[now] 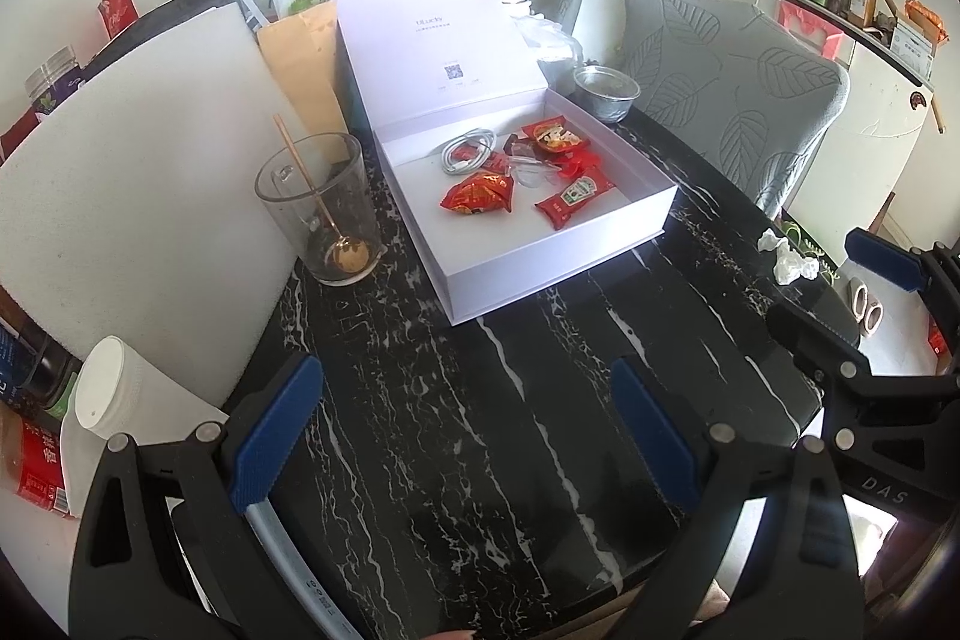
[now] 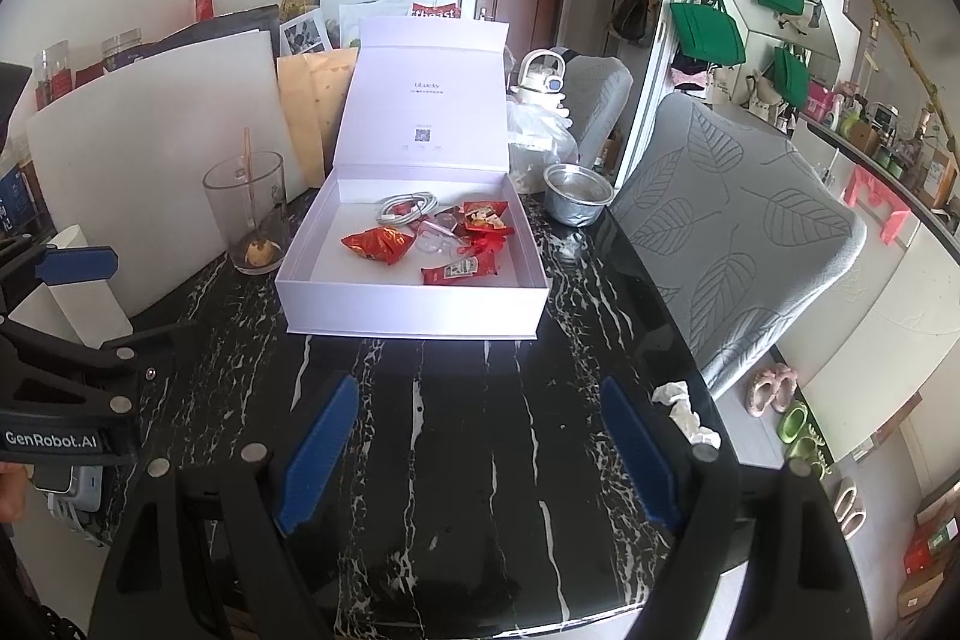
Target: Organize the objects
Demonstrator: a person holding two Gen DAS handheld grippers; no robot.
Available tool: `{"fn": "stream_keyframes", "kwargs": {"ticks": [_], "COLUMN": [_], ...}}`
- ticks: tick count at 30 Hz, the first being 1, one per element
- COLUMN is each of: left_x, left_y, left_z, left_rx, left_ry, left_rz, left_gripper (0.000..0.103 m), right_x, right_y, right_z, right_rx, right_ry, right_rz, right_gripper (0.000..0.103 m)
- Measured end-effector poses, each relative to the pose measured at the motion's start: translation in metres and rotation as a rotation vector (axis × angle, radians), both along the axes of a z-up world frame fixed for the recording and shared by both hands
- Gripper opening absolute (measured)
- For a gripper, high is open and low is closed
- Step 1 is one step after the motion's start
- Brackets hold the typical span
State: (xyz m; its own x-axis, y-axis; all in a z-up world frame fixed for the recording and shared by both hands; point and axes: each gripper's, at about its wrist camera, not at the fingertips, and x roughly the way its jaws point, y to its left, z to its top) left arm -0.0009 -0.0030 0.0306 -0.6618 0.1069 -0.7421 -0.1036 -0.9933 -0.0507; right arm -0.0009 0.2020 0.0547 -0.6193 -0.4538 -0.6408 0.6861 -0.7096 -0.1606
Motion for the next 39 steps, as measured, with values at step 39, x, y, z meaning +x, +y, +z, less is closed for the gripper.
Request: {"fn": "stream_keyframes", "kwargs": {"ticks": [39], "left_x": [-0.007], "left_y": [0.0007], "left_z": [-0.0071], "left_rx": [0.01], "left_ry": [-0.038], "left_rz": [0.002], "left_gripper": [0.097], "right_x": [-0.0035], "right_y": [0.0], "right_z": [-0.0001], "right_rx": [0.014], "right_ry": [0.0], "right_rz": [-0.008], "right_gripper": [0.084]}}
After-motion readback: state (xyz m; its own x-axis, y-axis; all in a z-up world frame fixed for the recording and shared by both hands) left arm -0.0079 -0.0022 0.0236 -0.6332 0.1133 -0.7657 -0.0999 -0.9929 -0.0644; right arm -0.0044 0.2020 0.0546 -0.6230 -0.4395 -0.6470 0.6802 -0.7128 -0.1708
